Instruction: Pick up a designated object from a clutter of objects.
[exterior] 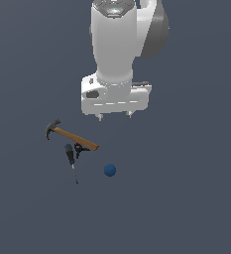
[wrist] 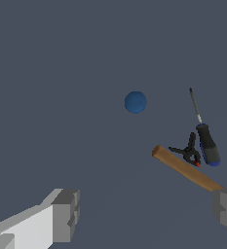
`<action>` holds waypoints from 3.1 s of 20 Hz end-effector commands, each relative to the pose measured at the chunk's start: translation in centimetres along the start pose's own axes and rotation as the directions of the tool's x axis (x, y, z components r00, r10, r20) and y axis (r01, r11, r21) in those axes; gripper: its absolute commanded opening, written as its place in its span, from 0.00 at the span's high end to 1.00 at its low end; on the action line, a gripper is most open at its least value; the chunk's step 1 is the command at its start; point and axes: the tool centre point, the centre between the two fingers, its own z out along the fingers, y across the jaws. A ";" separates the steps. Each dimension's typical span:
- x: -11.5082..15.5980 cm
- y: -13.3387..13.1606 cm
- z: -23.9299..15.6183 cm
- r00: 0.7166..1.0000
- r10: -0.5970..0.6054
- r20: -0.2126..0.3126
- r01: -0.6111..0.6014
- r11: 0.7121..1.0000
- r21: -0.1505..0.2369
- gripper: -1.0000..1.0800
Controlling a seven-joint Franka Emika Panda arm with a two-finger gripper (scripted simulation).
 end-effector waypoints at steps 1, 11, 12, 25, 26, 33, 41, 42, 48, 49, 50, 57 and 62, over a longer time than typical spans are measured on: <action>0.0 0.9 0.7 1.000 -0.023 -0.001 0.023 1.000 -0.002 0.04; -0.3 6.2 4.7 0.985 -0.171 -0.003 0.170 0.985 -0.015 0.04; -0.3 6.8 5.1 0.982 -0.187 -0.003 0.187 0.982 -0.016 0.04; -2.3 14.0 11.0 0.916 -0.400 -0.004 0.400 0.916 -0.027 0.04; -2.6 14.6 11.4 0.909 -0.416 -0.004 0.416 0.909 -0.028 0.04; -4.3 18.0 14.5 0.852 -0.524 -0.006 0.524 0.851 -0.031 0.04; -6.7 21.4 17.9 0.770 -0.638 -0.011 0.637 0.770 -0.034 0.04; -7.0 21.8 18.3 0.759 -0.651 -0.012 0.650 0.759 -0.035 0.04; -8.6 23.5 20.2 0.704 -0.710 -0.017 0.709 0.704 -0.039 0.04; -8.8 23.7 20.4 0.697 -0.717 -0.018 0.716 0.697 -0.039 0.04; -9.0 23.9 20.6 0.690 -0.724 -0.019 0.723 0.690 -0.040 0.04; -9.8 24.7 21.6 0.659 -0.751 -0.022 0.750 0.660 -0.043 0.04; -9.9 24.7 21.6 0.659 -0.752 -0.022 0.751 0.659 -0.042 0.04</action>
